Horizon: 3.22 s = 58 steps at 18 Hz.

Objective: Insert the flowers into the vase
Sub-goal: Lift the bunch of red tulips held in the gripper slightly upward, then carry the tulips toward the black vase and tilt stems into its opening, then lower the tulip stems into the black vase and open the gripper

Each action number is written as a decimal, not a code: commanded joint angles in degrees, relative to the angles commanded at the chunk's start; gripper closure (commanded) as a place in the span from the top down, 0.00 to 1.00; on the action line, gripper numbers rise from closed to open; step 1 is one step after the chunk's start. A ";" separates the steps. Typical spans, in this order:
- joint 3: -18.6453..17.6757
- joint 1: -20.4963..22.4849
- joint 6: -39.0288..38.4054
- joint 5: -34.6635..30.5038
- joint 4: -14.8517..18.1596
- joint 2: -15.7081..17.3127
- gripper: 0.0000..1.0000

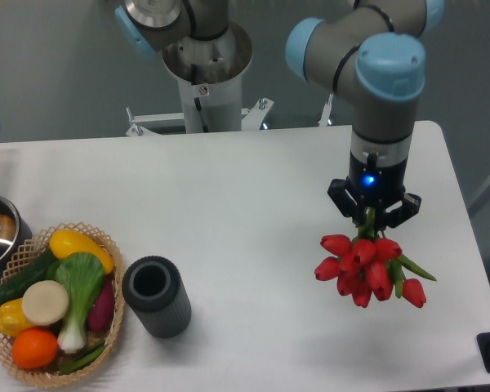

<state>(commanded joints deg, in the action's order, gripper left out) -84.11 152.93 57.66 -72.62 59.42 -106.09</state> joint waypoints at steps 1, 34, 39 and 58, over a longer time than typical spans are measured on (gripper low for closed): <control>0.00 0.00 -1.75 2.03 -0.18 0.44 0.00; 0.62 -9.31 -14.42 54.52 -17.93 -5.71 0.04; 0.70 -10.37 -13.63 54.69 -18.55 -7.03 0.04; -10.80 -11.16 -2.92 54.25 -18.99 -5.71 0.15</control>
<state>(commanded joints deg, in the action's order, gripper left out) -94.91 141.77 54.74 -18.37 40.43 -111.80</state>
